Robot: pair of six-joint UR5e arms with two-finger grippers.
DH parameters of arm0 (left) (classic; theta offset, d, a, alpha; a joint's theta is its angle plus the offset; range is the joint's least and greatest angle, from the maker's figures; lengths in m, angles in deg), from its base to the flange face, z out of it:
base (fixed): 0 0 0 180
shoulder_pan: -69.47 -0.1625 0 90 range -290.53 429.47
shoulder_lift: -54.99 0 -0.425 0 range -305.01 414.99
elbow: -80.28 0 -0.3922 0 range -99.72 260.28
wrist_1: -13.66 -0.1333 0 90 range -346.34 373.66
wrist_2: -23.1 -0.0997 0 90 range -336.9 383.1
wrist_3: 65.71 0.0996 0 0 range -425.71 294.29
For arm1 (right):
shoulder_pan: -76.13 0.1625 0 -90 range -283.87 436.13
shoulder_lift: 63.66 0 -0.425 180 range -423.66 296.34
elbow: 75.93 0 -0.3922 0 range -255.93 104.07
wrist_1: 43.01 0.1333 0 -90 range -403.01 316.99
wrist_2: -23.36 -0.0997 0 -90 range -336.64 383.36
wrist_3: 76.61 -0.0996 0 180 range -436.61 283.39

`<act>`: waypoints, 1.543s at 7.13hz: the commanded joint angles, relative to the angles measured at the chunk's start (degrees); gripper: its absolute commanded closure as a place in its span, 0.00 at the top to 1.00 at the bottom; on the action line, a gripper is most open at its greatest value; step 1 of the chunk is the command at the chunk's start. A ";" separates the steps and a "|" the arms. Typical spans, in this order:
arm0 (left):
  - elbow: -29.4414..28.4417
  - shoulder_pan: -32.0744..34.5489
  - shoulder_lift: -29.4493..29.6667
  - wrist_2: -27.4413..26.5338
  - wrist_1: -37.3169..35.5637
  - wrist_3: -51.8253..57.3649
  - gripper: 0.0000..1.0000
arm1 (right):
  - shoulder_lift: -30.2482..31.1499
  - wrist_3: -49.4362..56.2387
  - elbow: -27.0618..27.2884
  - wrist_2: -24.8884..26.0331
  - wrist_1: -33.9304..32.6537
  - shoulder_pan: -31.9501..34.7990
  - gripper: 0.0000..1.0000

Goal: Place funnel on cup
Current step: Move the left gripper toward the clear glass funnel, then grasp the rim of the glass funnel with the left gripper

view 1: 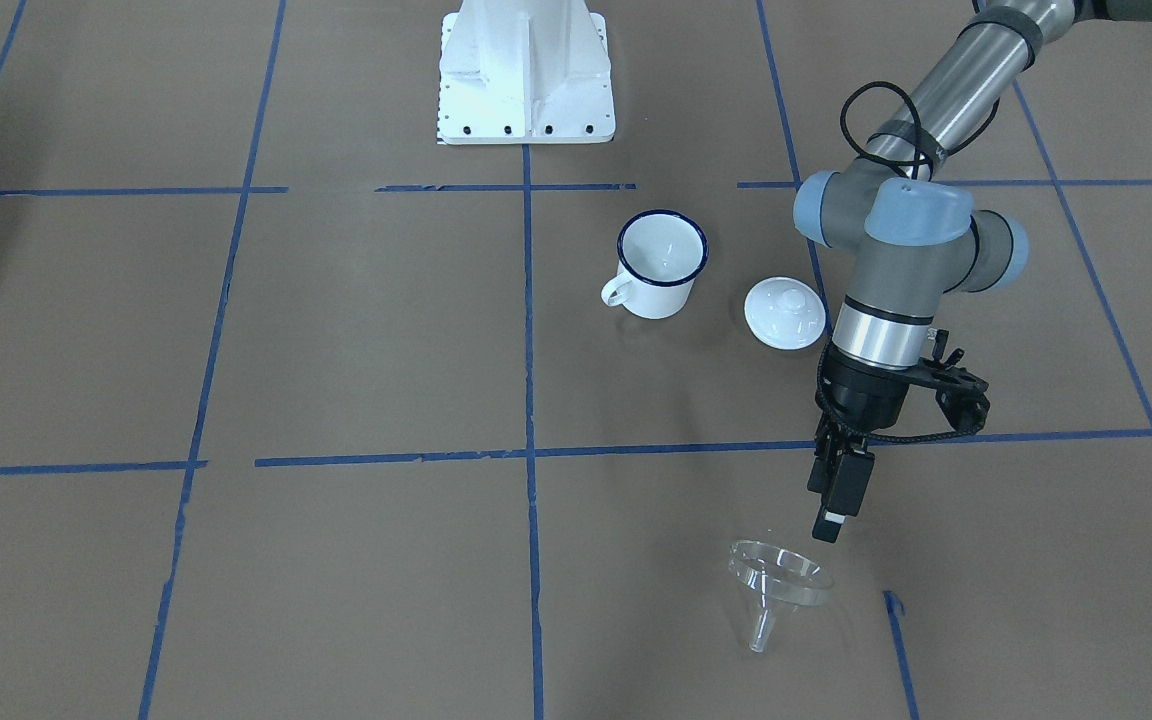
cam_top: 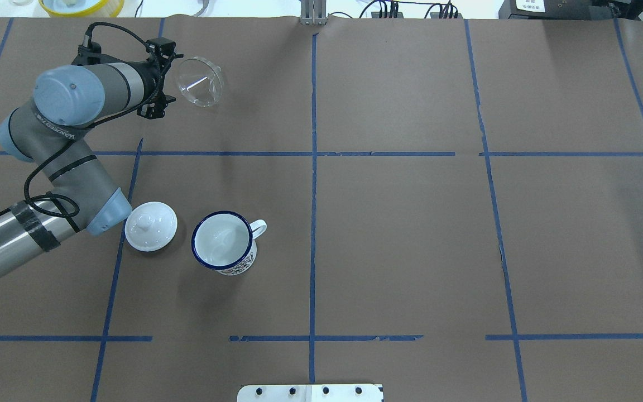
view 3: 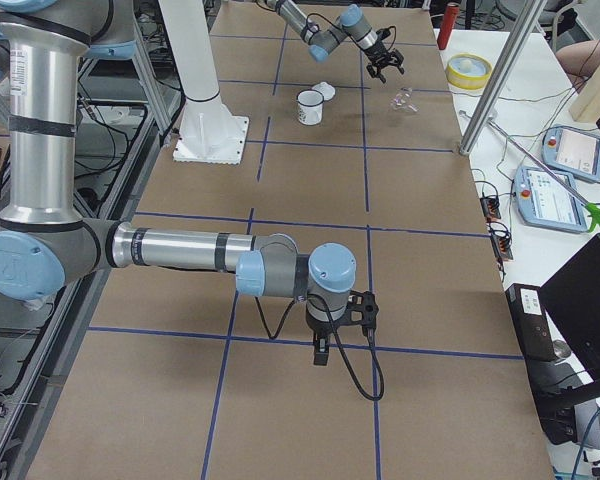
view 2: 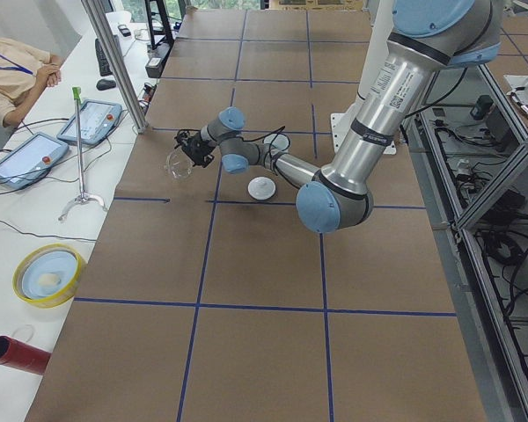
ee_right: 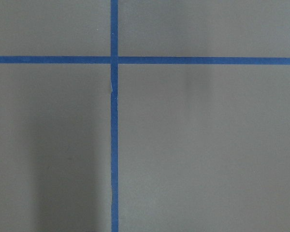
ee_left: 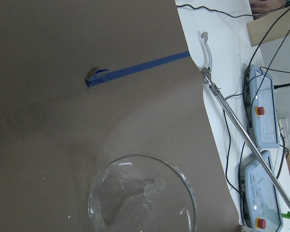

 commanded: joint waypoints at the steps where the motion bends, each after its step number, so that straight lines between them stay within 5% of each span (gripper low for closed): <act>1: -4.02 0.04 2.88 -0.72 1.98 -0.03 1.00 | 0.00 0.00 0.00 0.00 0.00 0.00 1.00; 5: -11.77 -0.05 8.00 -3.70 4.52 -0.38 0.95 | 0.00 0.00 0.00 0.00 0.00 0.00 1.00; 11: -16.97 0.12 8.18 -3.71 11.81 1.80 0.55 | 0.00 0.00 0.00 0.00 0.00 0.00 1.00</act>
